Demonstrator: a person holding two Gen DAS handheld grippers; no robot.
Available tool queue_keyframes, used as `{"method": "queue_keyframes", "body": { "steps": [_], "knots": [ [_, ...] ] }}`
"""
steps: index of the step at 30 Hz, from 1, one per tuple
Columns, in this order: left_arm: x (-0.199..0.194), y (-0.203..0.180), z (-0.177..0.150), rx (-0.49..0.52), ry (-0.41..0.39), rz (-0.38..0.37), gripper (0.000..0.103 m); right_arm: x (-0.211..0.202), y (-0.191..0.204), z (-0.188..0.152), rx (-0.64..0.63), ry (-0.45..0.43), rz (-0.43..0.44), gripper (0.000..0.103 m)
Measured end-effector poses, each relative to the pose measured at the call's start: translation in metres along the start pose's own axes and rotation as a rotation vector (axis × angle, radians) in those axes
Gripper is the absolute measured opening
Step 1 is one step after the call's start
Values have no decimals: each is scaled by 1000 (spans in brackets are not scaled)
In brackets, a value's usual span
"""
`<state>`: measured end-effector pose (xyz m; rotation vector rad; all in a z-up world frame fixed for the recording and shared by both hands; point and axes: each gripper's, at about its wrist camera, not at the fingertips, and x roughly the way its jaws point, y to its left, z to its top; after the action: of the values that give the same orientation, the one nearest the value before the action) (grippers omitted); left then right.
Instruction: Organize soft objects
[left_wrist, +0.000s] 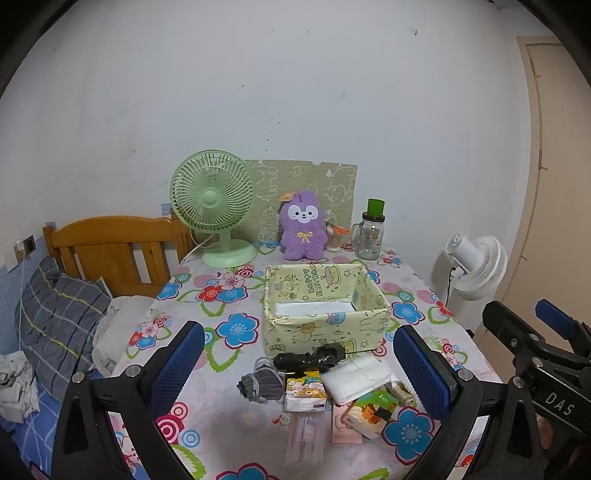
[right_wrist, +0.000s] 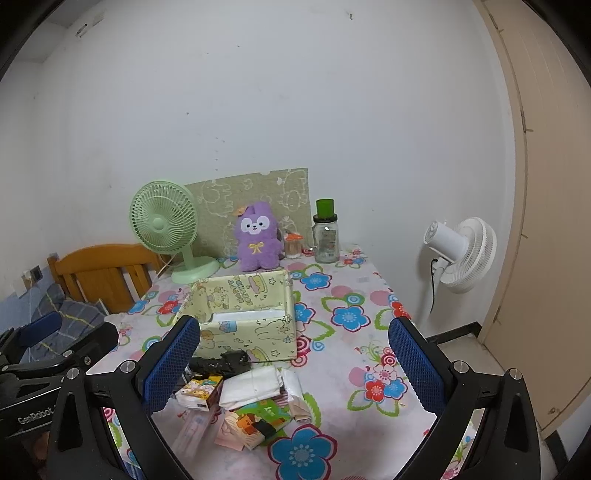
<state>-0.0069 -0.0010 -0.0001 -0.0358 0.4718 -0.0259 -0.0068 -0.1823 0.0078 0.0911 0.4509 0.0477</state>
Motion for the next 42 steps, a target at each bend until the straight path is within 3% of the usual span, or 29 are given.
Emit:
{"method": "queue_keyframes", "body": {
  "steps": [17,42],
  "knots": [
    [6,0,1,9,13,30,102,-1,3,-1,-24,-7,14,103],
    [8,1,2,0,15,17,101,1,4,-2,-25,-1,26,103]
  ]
}}
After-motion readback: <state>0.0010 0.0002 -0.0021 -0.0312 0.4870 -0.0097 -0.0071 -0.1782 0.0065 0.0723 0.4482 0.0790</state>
